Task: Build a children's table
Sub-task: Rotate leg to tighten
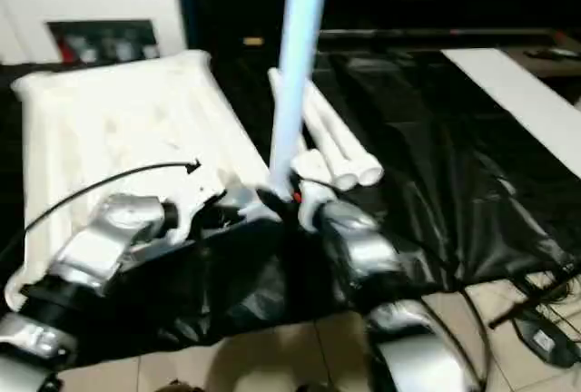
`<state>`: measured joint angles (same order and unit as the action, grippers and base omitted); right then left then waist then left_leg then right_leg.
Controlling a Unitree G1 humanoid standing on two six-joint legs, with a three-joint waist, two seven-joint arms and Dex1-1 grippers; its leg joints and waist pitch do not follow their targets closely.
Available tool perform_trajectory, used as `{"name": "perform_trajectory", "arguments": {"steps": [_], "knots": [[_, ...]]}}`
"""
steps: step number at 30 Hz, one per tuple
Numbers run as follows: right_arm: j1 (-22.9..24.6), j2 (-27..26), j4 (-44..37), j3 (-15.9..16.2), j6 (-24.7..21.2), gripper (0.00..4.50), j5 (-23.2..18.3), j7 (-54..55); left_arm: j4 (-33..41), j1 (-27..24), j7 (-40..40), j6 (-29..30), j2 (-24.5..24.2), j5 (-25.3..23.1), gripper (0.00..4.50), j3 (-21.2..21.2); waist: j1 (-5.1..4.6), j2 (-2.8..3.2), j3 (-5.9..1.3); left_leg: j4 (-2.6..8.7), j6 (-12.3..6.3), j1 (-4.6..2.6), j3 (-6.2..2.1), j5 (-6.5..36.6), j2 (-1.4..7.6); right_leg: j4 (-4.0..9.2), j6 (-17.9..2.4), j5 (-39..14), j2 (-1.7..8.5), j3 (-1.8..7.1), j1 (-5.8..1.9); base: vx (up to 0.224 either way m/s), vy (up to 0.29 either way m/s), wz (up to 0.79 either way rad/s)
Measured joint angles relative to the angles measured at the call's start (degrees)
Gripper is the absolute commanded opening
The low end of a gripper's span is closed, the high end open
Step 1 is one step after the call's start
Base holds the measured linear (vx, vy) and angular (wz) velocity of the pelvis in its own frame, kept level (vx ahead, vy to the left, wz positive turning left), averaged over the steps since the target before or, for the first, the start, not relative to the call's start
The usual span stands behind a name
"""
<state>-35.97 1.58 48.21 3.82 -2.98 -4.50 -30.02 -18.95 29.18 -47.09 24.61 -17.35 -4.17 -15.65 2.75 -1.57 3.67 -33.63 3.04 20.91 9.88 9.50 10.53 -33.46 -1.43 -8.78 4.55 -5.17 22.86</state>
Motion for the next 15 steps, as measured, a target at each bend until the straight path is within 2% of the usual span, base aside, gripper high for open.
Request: {"name": "perform_trajectory", "arguments": {"steps": [2,3,9,13,15], "knots": [[0.0,-0.24,0.33,-0.07,0.53,3.62,0.24,-0.12,0.31,-0.1,0.05,0.33,-0.04,-0.03,0.0,-0.02,-0.03,-0.04,-0.03,-0.02,0.0,0.01,0.0,0.0,0.01,0.0,0.0,0.0,0.0,-0.02,0.01,0.0,0.0,0.0],[0.0,-0.23,0.58,-0.07,1.07,3.9,0.44,-0.4,0.64,-0.32,-0.04,0.33,-0.18,-0.03,0.0,-0.03,-0.11,-0.05,-0.03,-0.03,0.0,0.04,0.0,0.0,0.02,0.0,0.0,0.0,0.0,-0.02,0.03,0.0,0.0,0.0],[0.02,2.02,0.86,1.71,3.41,3.98,0.59,-7.67,1.76,-0.73,-4.21,-1.36,-3.05,0.43,0.0,-0.62,-0.48,-0.05,-0.03,-0.01,0.0,0.1,0.0,0.0,0.08,0.0,-0.08,0.05,0.0,-0.07,0.07,0.0,0.0,0.0],[0.37,3.87,-0.39,3.14,3.75,3.98,0.7,-13.48,2.45,-0.91,-8.3,-2.68,-5.36,1.56,0.0,-1.13,0.14,-0.05,-0.03,0.02,0.02,0.12,0.02,0.01,0.22,-0.13,-0.21,0.16,-0.04,-0.18,0.09,0.0,0.0,0.0],[0.71,5.19,-1.2,4.03,3.98,3.98,0.62,-17.86,2.8,-1.18,-11.74,-3.87,-6.97,2.6,0.0,-1.38,0.8,-0.05,-0.03,0.11,0.1,0.17,0.02,0.06,0.31,-0.13,-0.3,0.2,-0.07,-0.28,0.12,0.0,0.0,0.0]]}}
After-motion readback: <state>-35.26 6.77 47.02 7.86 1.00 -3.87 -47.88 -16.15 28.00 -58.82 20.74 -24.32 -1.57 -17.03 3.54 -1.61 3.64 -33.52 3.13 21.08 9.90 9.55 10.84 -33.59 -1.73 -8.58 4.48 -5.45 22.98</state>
